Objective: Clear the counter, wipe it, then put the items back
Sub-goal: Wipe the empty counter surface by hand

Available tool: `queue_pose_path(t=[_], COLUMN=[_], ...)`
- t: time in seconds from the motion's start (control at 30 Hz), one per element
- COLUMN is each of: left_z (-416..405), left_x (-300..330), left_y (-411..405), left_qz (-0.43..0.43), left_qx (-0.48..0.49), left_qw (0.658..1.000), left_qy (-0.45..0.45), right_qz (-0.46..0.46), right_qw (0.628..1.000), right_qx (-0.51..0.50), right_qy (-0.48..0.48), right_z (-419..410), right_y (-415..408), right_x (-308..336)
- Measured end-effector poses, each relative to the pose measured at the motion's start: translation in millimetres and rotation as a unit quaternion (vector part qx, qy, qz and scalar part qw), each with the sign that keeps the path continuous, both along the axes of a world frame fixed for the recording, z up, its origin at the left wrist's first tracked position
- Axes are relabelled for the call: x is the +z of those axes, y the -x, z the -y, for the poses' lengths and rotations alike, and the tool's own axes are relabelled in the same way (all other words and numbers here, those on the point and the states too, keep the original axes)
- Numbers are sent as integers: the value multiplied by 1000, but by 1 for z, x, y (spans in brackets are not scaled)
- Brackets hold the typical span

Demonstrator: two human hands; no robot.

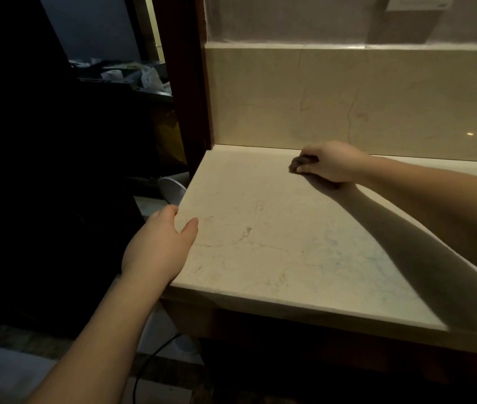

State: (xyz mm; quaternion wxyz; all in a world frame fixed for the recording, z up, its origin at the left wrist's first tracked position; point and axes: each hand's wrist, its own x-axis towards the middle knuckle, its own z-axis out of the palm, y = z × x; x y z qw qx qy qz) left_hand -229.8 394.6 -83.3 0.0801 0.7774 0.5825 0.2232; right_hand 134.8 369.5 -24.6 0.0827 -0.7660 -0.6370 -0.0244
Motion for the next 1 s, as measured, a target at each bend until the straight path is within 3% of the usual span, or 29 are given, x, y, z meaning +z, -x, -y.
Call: queue_pose_path(t=[0.2,0.43,0.6,0.83,1.0], left_z=[2,4,4,4,3], left_x=[6,8,6,4,6], left_y=[-2,-2,-2,-2,-2], left_qz=[-8,4,-2,4,-5], left_qx=[4,-1,2,3,2], left_qw=[1000,1000,1000,1000,1000], left_qy=[10,14,1,-6,-2], right_qz=[-26,-23,3,-12,7], right_qw=[998,996,1000,989,999], right_qx=[-57,87,-11,147,46], right_qy=[-27,15,-6,-1,-17], right_z=[-17,33,15,62,38], right_y=[9,14,6,34,20], right_x=[5,-2,5,-6,4])
